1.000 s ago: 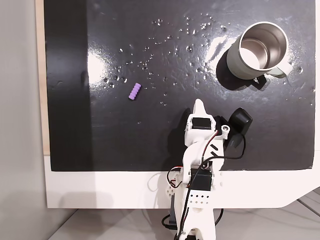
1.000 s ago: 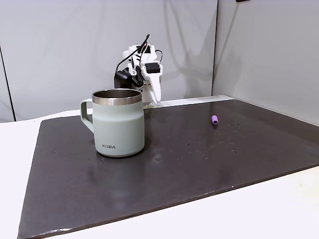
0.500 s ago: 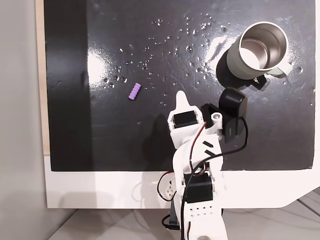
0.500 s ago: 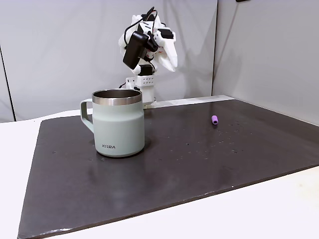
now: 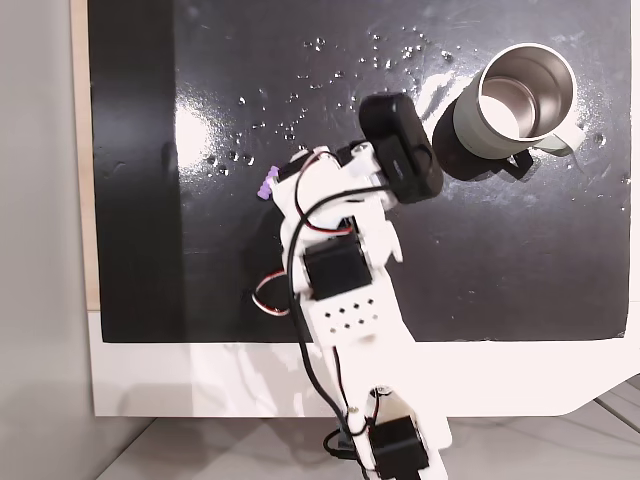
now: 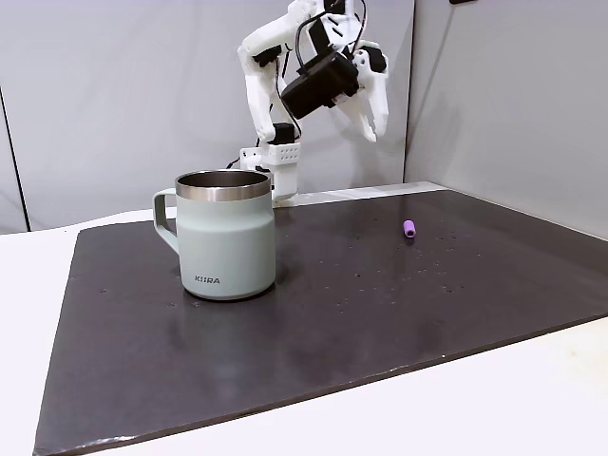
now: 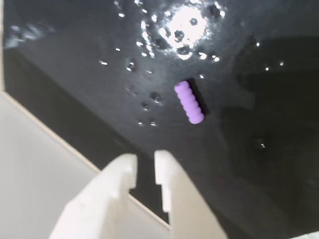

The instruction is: Grasp a pengrip and put it in the cup.

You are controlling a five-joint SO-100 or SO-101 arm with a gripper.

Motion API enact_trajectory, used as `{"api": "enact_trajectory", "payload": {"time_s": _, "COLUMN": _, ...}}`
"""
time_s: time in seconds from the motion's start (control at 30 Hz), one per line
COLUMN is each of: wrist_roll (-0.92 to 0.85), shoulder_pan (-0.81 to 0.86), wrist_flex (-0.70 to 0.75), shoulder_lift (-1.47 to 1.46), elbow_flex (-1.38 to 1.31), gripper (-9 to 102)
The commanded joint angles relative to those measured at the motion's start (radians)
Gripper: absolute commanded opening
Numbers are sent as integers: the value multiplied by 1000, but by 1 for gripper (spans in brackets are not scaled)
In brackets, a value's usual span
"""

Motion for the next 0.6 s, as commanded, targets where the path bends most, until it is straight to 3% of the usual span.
{"api": "enact_trajectory", "payload": {"time_s": 0.0, "wrist_roll": -3, "shoulder_pan": -41, "wrist_flex": 51, "shoulder_lift": -155, "elbow_flex": -170, "gripper": 1}}
{"api": "enact_trajectory", "payload": {"time_s": 0.33, "wrist_roll": 15, "shoulder_pan": -153, "wrist_flex": 212, "shoulder_lift": -540, "elbow_flex": -465, "gripper": 15}}
{"api": "enact_trajectory", "payload": {"time_s": 0.57, "wrist_roll": 28, "shoulder_pan": -173, "wrist_flex": 284, "shoulder_lift": -719, "elbow_flex": -566, "gripper": 18}}
